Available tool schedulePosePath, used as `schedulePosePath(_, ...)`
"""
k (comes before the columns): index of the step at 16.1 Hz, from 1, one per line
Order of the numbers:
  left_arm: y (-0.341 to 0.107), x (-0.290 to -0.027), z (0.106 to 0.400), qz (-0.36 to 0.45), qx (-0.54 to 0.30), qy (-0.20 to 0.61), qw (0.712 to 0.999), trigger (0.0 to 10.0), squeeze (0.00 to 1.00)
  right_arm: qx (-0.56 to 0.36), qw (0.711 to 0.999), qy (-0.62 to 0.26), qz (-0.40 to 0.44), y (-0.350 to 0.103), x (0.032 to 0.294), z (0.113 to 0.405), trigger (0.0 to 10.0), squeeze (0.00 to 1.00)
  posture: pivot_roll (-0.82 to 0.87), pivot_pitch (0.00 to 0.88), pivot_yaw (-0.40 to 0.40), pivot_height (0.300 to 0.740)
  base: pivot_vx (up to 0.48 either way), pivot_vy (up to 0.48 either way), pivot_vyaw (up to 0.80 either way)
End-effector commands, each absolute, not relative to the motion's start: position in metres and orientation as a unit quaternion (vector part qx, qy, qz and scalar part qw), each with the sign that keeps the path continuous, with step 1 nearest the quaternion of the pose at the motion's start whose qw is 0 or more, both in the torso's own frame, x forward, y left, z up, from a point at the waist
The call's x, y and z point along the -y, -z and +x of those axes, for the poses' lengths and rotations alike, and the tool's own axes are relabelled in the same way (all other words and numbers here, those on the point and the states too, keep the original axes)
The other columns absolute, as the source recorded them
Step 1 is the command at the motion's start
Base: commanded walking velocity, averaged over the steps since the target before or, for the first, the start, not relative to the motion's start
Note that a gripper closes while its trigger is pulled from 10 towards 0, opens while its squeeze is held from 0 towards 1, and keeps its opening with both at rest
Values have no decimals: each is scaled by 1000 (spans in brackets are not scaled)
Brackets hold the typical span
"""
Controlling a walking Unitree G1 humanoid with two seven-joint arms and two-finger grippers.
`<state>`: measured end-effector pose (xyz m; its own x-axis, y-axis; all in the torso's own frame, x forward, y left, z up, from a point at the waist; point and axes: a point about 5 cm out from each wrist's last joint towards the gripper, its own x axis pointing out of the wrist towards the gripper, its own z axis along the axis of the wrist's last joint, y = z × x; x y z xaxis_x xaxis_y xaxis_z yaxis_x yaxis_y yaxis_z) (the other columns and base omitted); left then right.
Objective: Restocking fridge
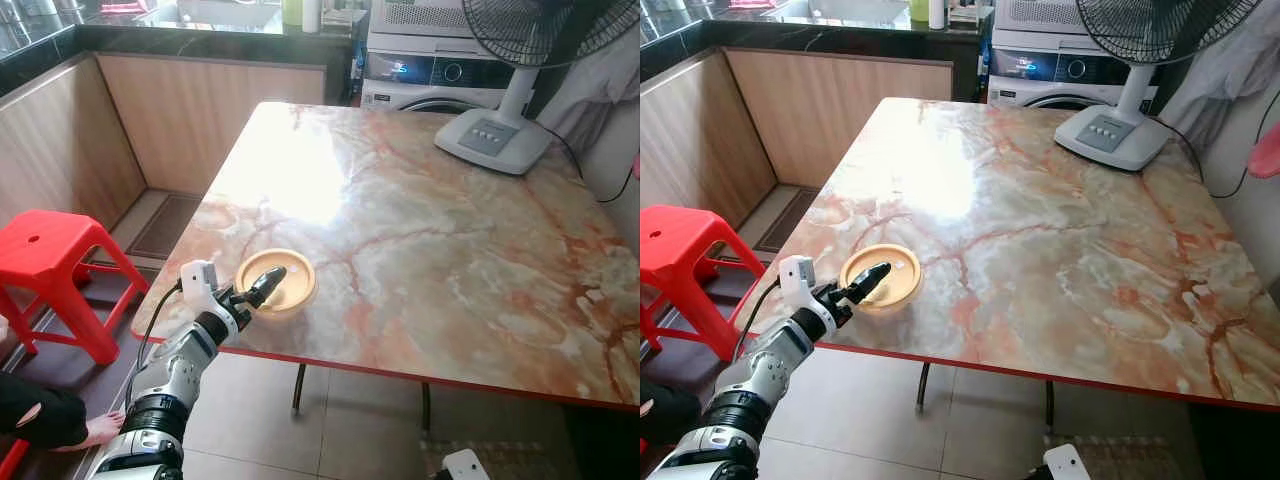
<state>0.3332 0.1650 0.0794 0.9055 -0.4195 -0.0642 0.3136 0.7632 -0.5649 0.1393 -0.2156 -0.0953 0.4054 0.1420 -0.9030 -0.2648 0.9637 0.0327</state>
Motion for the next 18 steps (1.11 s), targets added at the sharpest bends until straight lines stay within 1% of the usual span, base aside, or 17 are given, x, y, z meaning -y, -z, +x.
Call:
schedulePosePath(1,-83,-165,337,-283,-89,197,935,10000,0,-531,836,-123,-64,95,217,140,10000,0,16,0,-49,740,0,0,0)
schedulePosePath(3,-82,-164,337,-285,-90,199,934,10000,0,-531,836,-123,-65,95,217,140,10000,0,14,0,-48,740,0,0,0)
schedulePosePath(4,-83,-164,338,-284,-85,193,935,824,0,-531,836,-123,-65,95,217,140,10000,0,14,0,-48,740,0,0,0)
schedulePosePath(5,-83,-164,339,-290,-82,192,934,0,0,-531,836,-123,-65,95,217,140,10000,0,14,0,-48,740,0,0,0)
schedulePosePath(12,-84,-163,340,-282,-78,197,936,0,0,-533,834,-125,-71,95,219,139,10000,0,11,0,-52,740,0,0,0)
schedulePosePath(16,-90,-165,344,-292,-55,188,936,0,0,-534,833,-127,-75,95,219,139,10000,0,13,0,-54,740,0,0,0)
schedulePosePath(18,-96,-159,344,-290,-42,211,932,0,0,-533,833,-127,-76,95,219,139,10000,0,11,0,-53,740,0,0,0)
